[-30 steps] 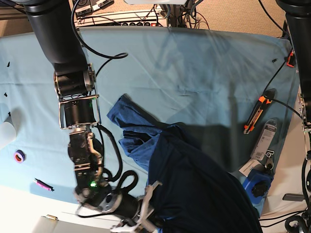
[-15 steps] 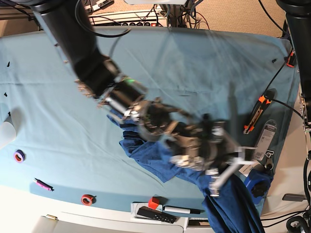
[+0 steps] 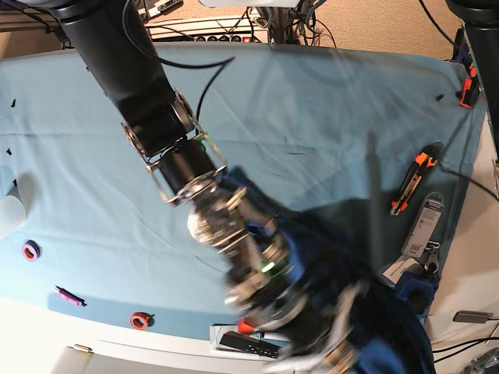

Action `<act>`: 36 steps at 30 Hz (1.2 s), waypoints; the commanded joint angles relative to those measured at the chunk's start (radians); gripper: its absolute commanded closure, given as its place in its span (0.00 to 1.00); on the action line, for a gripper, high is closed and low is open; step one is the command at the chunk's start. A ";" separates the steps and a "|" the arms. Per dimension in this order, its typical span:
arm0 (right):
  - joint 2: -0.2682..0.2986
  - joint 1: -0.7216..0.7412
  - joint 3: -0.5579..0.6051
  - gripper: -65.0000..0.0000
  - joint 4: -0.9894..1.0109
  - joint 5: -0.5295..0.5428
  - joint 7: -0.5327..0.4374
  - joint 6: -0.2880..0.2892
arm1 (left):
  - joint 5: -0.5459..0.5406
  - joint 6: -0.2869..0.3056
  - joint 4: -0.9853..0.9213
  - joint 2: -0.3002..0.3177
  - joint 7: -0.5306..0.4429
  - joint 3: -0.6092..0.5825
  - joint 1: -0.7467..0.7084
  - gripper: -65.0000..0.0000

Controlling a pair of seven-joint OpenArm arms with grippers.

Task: Layout the t-shirt on the table in an organized manner, then fold the t-shirt properly
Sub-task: 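Lift the shirt high with the right gripper, letting it hang, then swing the hanging blue shirt with the right gripper across the table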

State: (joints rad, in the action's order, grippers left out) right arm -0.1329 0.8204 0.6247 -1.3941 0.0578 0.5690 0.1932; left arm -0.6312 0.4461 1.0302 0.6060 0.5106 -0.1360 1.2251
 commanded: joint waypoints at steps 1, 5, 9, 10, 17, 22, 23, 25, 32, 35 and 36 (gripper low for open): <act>-0.009 0.039 -0.036 1.00 -0.027 0.006 -0.013 -0.005 | -0.012 -0.005 0.014 -0.005 -0.037 0.008 0.054 1.00; -0.009 0.038 -0.143 1.00 -0.032 0.006 0.038 -0.019 | -0.027 -0.002 0.014 -0.032 -0.020 0.008 0.054 1.00; -0.009 0.034 -0.211 1.00 -0.032 0.024 0.079 -0.089 | -0.065 -0.002 0.014 -0.046 0.017 0.008 0.037 1.00; -0.009 0.031 -0.216 1.00 -0.032 0.050 0.085 -0.085 | -0.064 -0.005 0.014 -0.045 0.016 0.008 0.031 1.00; -0.009 -0.026 -0.103 1.00 -0.033 0.215 0.094 0.180 | -0.024 -0.005 -0.005 -0.043 -0.018 0.008 0.005 1.00; -0.009 -0.075 0.035 1.00 -0.061 0.197 0.084 0.197 | -0.016 -0.003 -0.066 -0.041 -0.090 0.008 0.015 1.00; -0.009 -0.092 0.056 1.00 -0.084 0.185 0.080 0.200 | -0.016 0.000 -0.075 -0.041 -0.103 0.008 0.020 1.00; -0.009 -0.134 0.086 1.00 -0.146 0.159 0.065 0.199 | -0.016 0.022 -0.084 -0.040 -0.135 0.008 0.031 1.00; -0.009 -0.263 0.109 1.00 -0.407 0.140 0.041 0.199 | -0.074 0.158 -0.084 -0.040 -0.140 0.008 0.067 1.00; -0.009 -0.289 0.109 1.00 -0.488 0.140 0.029 0.199 | -0.089 0.184 -0.084 -0.040 -0.133 0.008 0.069 1.00; -0.009 -0.295 0.109 1.00 -0.512 0.140 0.024 0.198 | -0.090 0.196 -0.084 -0.040 -0.127 0.008 0.069 1.00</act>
State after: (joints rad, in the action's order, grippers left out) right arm -0.1303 0.4999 0.7406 -1.8904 0.1894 0.6312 0.3935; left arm -0.6998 0.6453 0.9314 0.5602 0.4114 -0.1360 1.2449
